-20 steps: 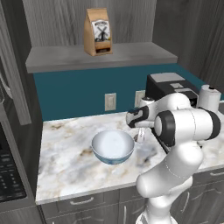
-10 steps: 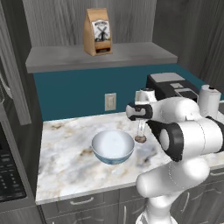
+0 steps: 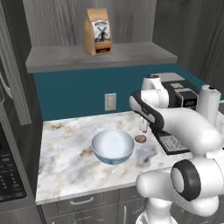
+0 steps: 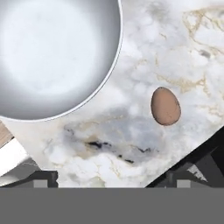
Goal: Pick the egg and butter from the fridge and place them by the bowl for mixing.
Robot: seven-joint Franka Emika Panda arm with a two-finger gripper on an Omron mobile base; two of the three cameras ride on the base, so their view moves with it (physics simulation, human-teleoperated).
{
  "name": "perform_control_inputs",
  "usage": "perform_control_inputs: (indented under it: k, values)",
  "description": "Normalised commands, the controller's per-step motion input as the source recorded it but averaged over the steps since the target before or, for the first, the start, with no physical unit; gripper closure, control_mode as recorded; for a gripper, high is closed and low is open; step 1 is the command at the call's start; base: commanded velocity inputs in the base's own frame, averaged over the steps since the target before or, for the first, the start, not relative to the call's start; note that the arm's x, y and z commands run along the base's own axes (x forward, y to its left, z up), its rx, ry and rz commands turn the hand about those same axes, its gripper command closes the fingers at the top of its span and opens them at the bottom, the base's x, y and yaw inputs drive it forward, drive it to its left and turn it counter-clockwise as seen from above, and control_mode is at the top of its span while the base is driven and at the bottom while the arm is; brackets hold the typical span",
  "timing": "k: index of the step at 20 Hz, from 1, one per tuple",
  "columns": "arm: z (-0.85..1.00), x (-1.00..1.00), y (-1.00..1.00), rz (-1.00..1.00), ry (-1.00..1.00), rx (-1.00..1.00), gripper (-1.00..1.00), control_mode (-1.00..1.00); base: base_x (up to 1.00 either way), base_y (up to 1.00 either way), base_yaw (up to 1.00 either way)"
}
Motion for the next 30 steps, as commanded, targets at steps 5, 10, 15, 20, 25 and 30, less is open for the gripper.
perform_control_inputs:
  k: [5, 10, 15, 20, 25, 30]
  values:
    - [0.6, -1.0, 0.0, -0.46, 0.0, 0.0, -1.0, -1.0, 0.0, 0.0, 0.0]
    - [0.51, -1.0, 0.0, -0.5, 0.0, 0.0, -1.0, -1.0, 0.0, 0.0, 0.0]
    - [0.45, -0.91, 0.0, -0.48, 0.0, 0.0, -1.0, -1.0, 0.0, 0.0, 0.0]
    - [0.33, -0.68, 0.02, -0.37, 0.0, 0.0, -1.0, -1.0, 0.0, 0.0, 0.0]
    - [0.24, -0.44, 0.04, -0.16, 0.0, 0.0, -1.0, -1.0, 0.0, 0.0, 0.0]
    - [0.13, -0.63, 0.01, -0.02, 0.0, -0.03, -1.0, -1.0, 0.0, 0.0, 0.0]
